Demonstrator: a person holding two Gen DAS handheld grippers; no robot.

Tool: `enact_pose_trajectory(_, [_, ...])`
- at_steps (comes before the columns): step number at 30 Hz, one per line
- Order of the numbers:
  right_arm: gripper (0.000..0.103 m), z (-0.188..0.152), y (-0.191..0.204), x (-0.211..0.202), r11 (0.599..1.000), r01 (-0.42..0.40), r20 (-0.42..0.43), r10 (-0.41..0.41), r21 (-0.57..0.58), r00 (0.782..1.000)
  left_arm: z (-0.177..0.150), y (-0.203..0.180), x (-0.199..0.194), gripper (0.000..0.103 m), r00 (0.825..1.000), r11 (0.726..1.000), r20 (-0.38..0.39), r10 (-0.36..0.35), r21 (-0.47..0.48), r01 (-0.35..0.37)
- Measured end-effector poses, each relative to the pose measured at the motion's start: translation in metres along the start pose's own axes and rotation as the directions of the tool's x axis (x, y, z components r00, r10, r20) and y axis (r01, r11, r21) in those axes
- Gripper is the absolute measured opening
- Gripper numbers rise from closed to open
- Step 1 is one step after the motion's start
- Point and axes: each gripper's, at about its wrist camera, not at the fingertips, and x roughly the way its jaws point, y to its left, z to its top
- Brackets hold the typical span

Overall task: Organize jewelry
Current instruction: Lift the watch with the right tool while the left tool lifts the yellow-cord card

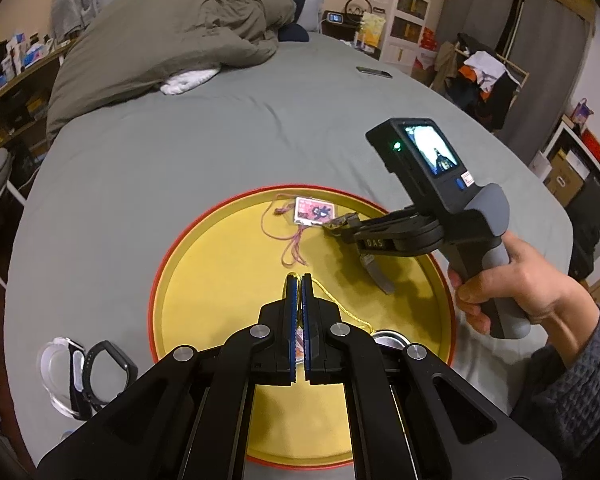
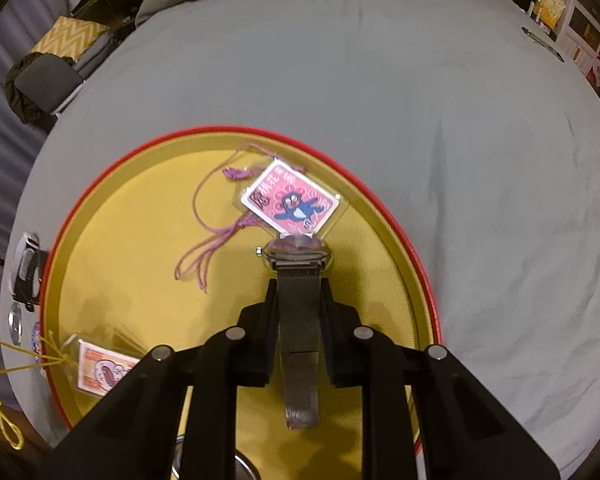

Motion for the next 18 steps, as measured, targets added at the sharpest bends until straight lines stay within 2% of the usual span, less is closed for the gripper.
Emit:
enact_pose_trajectory(10, [0.019,-0.007,-0.011,-0.033,0.999,-0.043,0.075,0.040,0.033,0.996,0.005,-0.011,-0.003,0.002,1.000,1.000,0.000,0.009,0.026,-0.009])
enact_pose_trajectory(18, [0.019,0.000,-0.015,-0.067,0.994,-0.097,0.155,0.089,0.043,0.984,0.009,-0.019,-0.020,0.002,1.000,0.999,0.020,0.008,0.031,-0.009])
